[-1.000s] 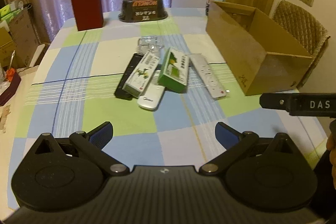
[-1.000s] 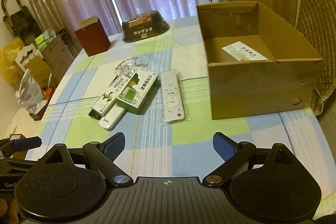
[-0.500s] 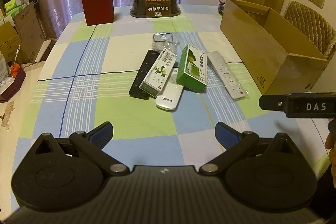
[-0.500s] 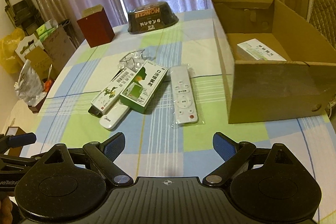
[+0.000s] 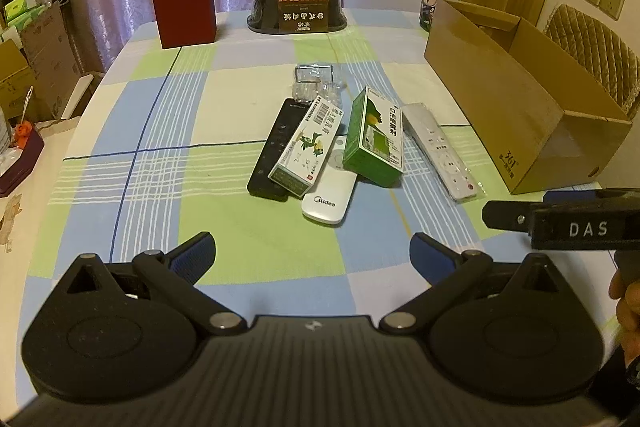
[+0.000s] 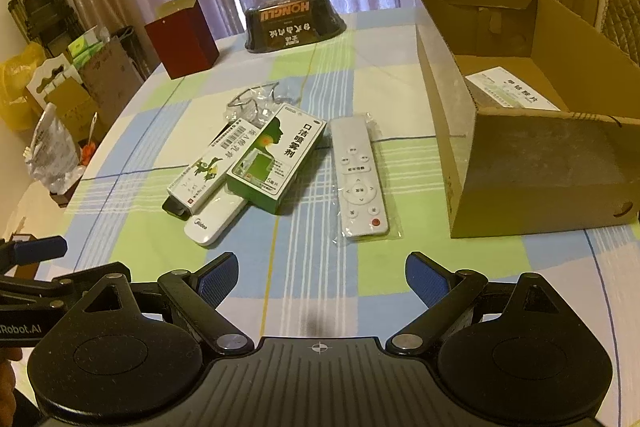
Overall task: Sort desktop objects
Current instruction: 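Grasp the bagged white remote with the right tool while the left grasps the green spray box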
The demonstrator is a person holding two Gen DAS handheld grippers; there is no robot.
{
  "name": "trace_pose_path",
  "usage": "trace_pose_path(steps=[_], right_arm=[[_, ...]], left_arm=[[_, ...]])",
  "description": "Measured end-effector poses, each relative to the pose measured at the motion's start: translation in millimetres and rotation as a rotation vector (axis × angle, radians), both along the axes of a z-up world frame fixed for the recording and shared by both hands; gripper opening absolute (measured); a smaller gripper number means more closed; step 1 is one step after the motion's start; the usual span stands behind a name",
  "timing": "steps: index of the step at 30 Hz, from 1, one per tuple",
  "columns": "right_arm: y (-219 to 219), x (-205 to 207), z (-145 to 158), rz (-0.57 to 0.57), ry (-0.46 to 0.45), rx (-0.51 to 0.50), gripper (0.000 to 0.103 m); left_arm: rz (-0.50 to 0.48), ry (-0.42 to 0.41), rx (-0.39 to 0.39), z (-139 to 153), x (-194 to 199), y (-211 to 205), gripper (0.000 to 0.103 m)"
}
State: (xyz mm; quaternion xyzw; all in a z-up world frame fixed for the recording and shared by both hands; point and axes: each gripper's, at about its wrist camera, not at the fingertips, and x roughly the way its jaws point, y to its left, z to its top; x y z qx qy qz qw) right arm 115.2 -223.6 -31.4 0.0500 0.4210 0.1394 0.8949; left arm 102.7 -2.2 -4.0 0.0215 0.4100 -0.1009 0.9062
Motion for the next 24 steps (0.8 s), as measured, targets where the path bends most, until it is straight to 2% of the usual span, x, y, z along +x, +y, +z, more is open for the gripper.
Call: trace_pose_path(steps=[6,16,17,18,19,24], right_arm=[[9,6,-9,0.017,-0.033,-0.028,0.093],[30,35,-38,0.068,-0.132,-0.162,0.092],[31,39,-41,0.071,-0.138,-0.175,0.089],[32,45,-45,0.075,-0.141,-0.187,0.074],[32,50,-48,0.077,-0.143,-0.198,0.068],[34,73,-62,0.064,-0.154,-0.259,0.068]], left_arm=[[-0.003,-0.005,0.009,-7,10,4,0.102],[-0.018,-0.021,0.007,-17,35,13,0.102],[-0.02,-0.025,0.005,-18,37,13,0.102],[-0.024,-0.03,0.003,-18,39,13,0.102],[-0.029,-0.034,0.0,-18,41,13,0.102],[-0.039,-0.052,-0.02,-17,51,12,0.102]])
